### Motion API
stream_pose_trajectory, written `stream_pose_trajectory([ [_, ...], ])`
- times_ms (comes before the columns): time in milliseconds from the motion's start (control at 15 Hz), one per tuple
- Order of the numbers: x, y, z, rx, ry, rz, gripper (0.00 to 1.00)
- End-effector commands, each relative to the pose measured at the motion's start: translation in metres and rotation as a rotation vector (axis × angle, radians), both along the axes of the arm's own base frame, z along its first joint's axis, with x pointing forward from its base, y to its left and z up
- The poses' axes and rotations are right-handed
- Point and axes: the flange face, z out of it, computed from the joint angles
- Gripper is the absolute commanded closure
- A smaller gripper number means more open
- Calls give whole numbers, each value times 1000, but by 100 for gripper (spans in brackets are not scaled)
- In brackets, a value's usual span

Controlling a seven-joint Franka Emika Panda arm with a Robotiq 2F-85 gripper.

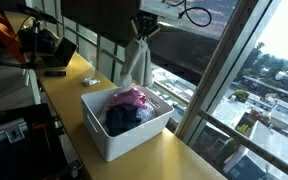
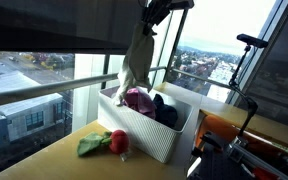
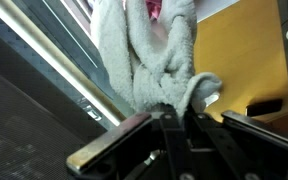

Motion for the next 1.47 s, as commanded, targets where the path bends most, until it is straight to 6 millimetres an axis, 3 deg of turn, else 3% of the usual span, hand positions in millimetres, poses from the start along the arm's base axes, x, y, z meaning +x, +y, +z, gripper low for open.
stream_pose_trajectory([
  [0, -12, -31, 10, 19, -11, -35, 97],
  [133, -12, -37, -14, -7, 18, -54, 97],
  [267, -13, -38, -51, -38, 53, -55, 97],
  [333, -13, -37, -69, -52, 63, -59, 76],
  [400, -11, -37, -87, -64, 74, -66, 62],
  [600, -7, -35, -117, -59, 89, -78, 43],
  [800, -13, -21, -112, -48, 75, -55, 21],
  [1000, -34, 21, -110, -60, 51, 19, 0],
  [1133, -52, 62, -124, -87, 38, 91, 0],
  [1400, -95, 133, -181, -199, 18, 284, 0],
])
